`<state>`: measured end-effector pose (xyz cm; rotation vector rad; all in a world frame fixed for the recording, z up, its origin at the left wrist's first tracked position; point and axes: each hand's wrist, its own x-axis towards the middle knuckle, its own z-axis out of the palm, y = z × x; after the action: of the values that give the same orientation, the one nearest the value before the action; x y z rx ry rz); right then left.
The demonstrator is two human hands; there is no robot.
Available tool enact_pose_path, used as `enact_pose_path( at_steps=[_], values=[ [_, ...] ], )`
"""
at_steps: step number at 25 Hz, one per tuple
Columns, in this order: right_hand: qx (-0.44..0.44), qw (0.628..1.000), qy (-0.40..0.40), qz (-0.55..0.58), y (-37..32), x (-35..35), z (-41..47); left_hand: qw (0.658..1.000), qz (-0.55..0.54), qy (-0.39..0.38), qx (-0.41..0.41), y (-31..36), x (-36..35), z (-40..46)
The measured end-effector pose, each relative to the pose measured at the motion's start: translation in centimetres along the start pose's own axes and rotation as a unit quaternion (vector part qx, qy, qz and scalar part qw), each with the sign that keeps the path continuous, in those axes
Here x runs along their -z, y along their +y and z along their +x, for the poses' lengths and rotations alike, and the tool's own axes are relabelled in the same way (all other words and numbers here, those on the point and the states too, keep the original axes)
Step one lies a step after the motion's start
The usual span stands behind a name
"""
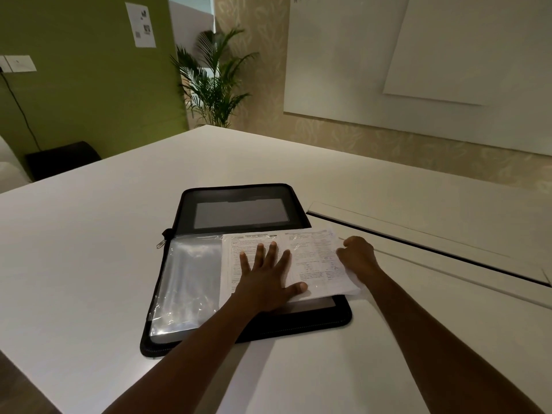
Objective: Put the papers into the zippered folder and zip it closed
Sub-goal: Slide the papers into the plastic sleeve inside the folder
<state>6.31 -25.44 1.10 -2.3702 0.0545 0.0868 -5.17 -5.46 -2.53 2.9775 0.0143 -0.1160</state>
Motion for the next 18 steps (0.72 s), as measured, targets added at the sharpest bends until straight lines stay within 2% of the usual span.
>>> enact_pose_path(
  at_steps=[12,15,18],
  values=[
    [0.078,0.994,-0.059,0.058,-1.4,-1.4,-1.3,1.0,-0.01,0.007,-0.004,0.5,-0.3,-0.1],
    [0.1,0.993,-0.061,0.022,-1.7,-1.6,-1.4,1.0,-0.006,0.012,-0.001,0.4,-0.4,0.0],
    [0.072,0.997,-0.025,0.024,-1.9,-1.3,-1.2,1.0,-0.009,0.02,-0.002,0.2,-0.6,0.1]
  ],
)
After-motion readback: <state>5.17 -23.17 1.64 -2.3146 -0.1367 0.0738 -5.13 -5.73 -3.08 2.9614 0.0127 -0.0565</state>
